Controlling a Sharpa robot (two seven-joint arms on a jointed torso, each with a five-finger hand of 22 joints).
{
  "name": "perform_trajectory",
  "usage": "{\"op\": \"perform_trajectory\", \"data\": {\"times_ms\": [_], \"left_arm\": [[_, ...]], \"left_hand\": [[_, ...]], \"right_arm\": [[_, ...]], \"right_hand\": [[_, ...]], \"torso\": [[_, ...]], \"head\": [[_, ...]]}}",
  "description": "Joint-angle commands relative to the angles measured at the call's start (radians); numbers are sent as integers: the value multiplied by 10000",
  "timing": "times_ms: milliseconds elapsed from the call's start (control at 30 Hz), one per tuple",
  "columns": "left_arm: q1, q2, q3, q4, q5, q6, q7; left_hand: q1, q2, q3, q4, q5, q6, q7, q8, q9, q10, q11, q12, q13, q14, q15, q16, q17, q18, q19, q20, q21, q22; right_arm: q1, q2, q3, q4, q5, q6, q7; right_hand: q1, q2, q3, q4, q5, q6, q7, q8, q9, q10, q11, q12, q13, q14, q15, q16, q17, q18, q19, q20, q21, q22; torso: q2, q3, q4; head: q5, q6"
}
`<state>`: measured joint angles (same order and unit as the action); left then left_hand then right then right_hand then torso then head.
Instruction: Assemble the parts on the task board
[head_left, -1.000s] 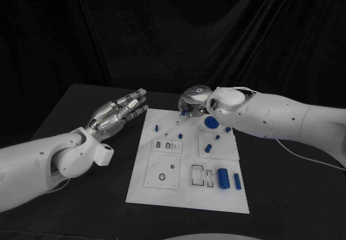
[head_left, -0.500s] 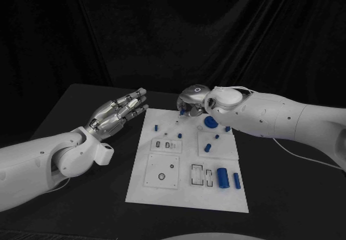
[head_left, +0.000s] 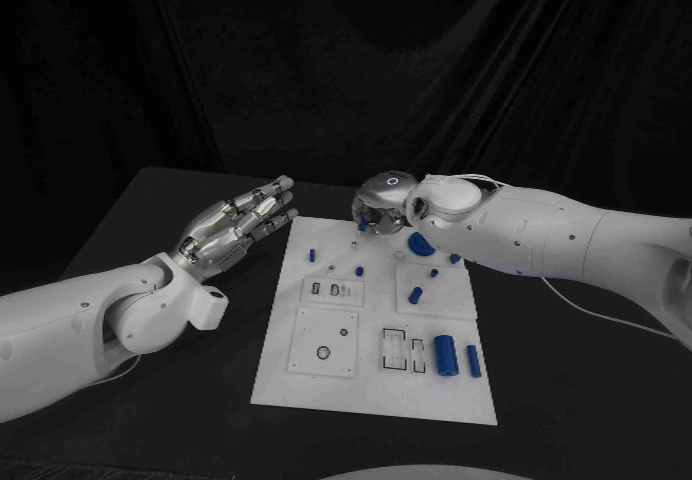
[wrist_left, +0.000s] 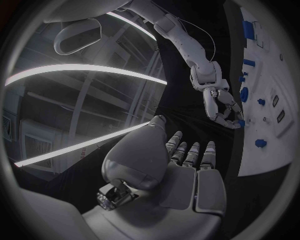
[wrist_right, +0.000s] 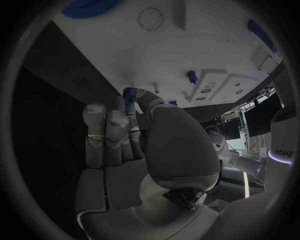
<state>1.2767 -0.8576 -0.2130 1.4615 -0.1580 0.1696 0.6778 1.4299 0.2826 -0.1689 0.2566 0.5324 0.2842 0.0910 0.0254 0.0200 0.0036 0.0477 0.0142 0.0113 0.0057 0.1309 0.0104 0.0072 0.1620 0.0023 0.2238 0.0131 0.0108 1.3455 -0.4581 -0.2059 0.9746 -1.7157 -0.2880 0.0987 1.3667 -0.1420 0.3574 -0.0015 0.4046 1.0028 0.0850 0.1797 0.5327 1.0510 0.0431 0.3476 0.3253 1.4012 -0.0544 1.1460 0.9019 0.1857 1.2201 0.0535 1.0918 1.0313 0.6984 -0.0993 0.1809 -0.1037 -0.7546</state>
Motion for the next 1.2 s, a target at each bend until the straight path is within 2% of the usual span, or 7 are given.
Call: {"op": "perform_trajectory", "data": {"times_ms": [33,800,900,967,1033,1100,1200], "left_arm": [[-9,28,9,0,-5,156,350],[-27,94,9,-91,-5,252,249],[-30,104,9,-106,-5,267,224],[-33,108,9,-115,-5,272,217],[-35,107,9,-122,-5,273,211],[-37,104,9,-130,-5,270,203],[-41,100,9,-139,-5,270,191]], "left_hand": [[131,-72,424,-22,121,-13,-50,122,155,-17,113,-135,-106,-10,138,-61,-42,-28,12,71,-100,-80],[107,-51,493,-7,110,152,67,157,179,-11,194,-132,-104,-2,204,-50,-37,-74,20,99,-94,-76],[106,-49,502,-6,111,185,82,164,183,-11,204,-132,-103,-1,207,-48,-37,-77,21,100,-93,-75],[106,-49,502,-6,111,185,82,164,183,-11,204,-132,-103,-1,207,-48,-37,-77,21,100,-93,-75],[106,-49,502,-6,111,185,82,164,183,-11,204,-132,-103,-1,207,-48,-37,-77,21,100,-93,-75],[105,-50,508,-7,111,194,91,167,184,-16,212,-134,-106,0,210,-47,-36,-80,21,101,-93,-75],[105,-50,508,-7,111,194,91,167,184,-16,212,-134,-106,0,210,-47,-36,-80,21,101,-93,-75]], "right_arm": [[-31,28,6,-29,-17,127,-43],[-70,120,7,-5,-17,327,-66],[-73,122,7,-1,-17,526,-200],[-79,107,7,6,-17,679,-312],[-85,91,7,11,-17,769,-379],[-92,69,7,18,-17,825,-447],[-100,40,7,30,-17,820,-521]], "right_hand": [[248,342,329,-12,-147,98,108,-35,380,174,-47,-180,-89,-71,-3,-139,-112,-520,-48,18,-73,91],[265,363,319,-20,-257,-155,101,-266,282,172,-44,-348,-177,-182,13,-251,-248,-496,-184,38,-209,58],[224,335,298,4,-530,-444,50,-481,179,0,-49,-537,-258,-302,27,-382,-415,-468,-324,51,-369,-23],[136,251,314,63,-875,-1020,10,-872,-49,-560,49,-900,-402,-510,104,-578,-658,-434,-559,105,-642,-179],[80,159,365,108,-1014,-1469,-146,-1151,-286,-1046,99,-1215,-553,-600,157,-641,-750,-410,-649,141,-769,-223],[49,102,373,130,-1125,-1764,-235,-1186,-441,-1280,156,-1374,-634,-640,187,-662,-784,-409,-685,177,-831,-237],[98,45,274,98,-1287,-2641,-447,-1185,-911,-2017,221,-1750,-812,-796,246,-760,-933,-374,-815,253,-1048,-300]], "torso": [[-2,-1,3],[-8,-5,-4],[-8,-7,-2],[-8,-4,-7],[-10,-5,-8],[-10,-5,-9],[-7,-8,-12]], "head": [[-19,-13],[-42,-59],[-48,-60],[-40,-64],[-33,-70],[-23,-79],[-5,-84]]}}
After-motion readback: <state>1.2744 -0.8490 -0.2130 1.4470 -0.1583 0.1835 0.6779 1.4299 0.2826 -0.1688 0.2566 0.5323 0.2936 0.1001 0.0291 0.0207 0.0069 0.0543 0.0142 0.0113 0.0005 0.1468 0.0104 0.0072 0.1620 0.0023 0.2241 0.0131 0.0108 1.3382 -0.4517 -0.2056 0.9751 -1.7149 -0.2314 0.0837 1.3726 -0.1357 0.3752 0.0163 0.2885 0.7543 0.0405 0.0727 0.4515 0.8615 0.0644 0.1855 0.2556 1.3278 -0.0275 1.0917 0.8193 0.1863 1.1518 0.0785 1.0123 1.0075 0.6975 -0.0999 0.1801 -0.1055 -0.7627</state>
